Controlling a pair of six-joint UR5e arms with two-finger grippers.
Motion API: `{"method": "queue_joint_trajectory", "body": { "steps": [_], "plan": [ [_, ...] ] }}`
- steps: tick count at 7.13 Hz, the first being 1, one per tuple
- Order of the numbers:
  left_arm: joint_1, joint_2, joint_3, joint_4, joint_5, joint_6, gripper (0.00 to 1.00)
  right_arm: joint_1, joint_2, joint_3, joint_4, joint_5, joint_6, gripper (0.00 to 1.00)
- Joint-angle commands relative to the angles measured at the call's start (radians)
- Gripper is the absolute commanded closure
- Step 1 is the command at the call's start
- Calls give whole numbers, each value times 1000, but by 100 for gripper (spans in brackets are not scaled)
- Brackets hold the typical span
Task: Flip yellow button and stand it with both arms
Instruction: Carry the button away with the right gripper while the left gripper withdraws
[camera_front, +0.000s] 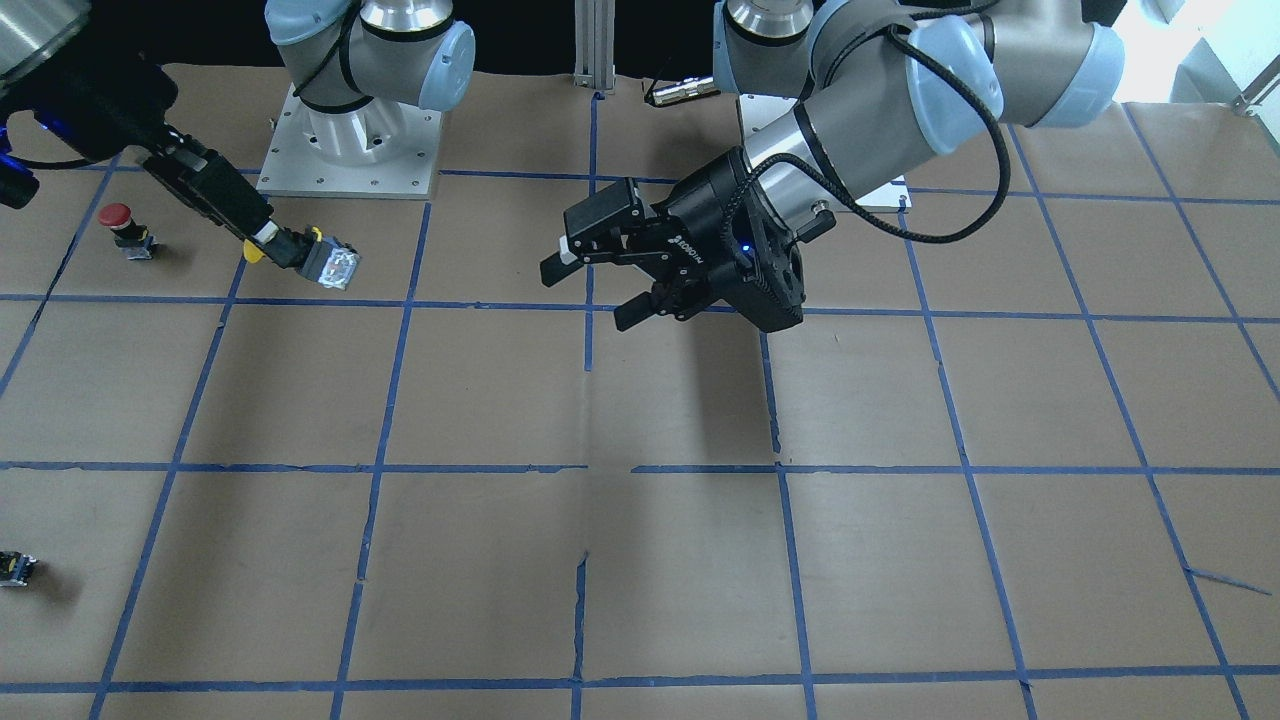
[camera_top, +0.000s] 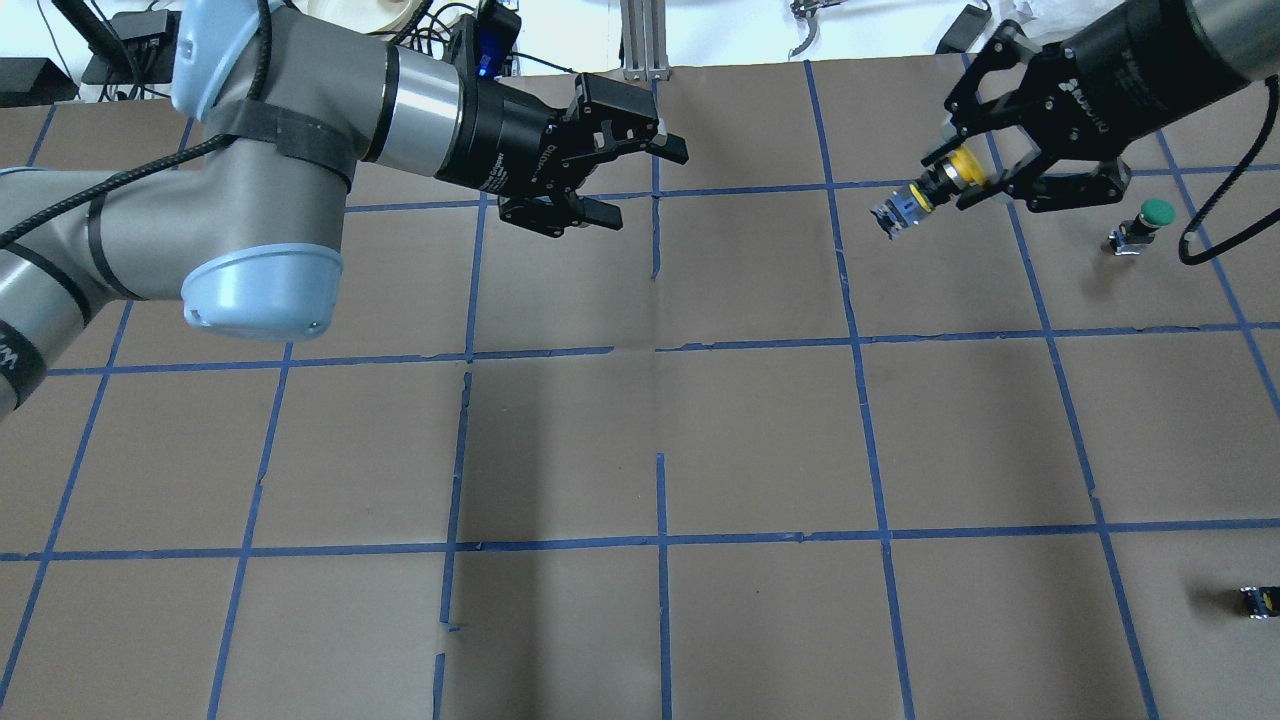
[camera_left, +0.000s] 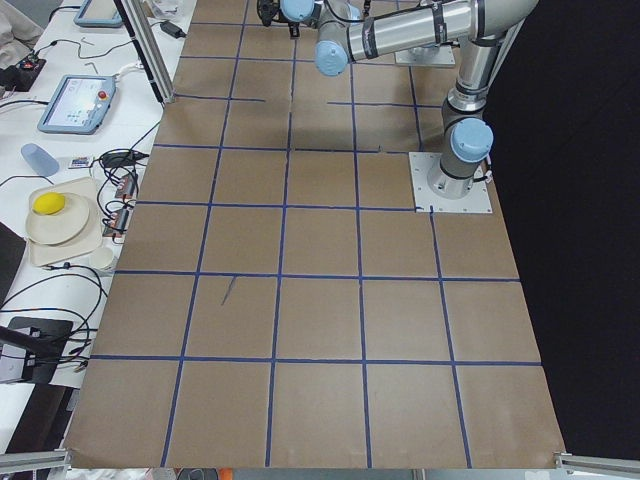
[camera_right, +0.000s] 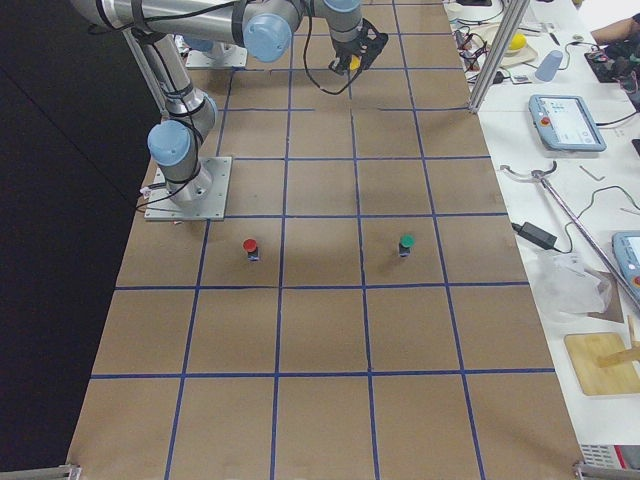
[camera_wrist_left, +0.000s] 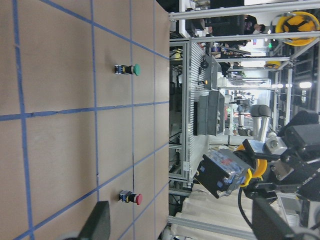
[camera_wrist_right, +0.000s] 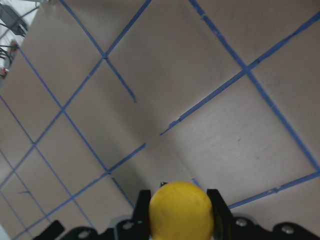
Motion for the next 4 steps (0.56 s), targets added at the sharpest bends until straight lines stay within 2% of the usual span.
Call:
{"method": "queue_joint_trajectory", "body": {
  "steps": [1,2,3,4],
  "plan": [
    [-14,50,30,-164,391,19,1,-93,-2,65,11,-161,-502,79],
    [-23,46,60,-224,514,81,1,-135,0,79,9,-231,-728,80],
    [-26,44,100,-294,630,143,1,-187,0,95,12,-236,-908,81],
    [-17,30,155,-359,682,247,0,-246,0,136,-9,-233,-1092,81]
  ]
}}
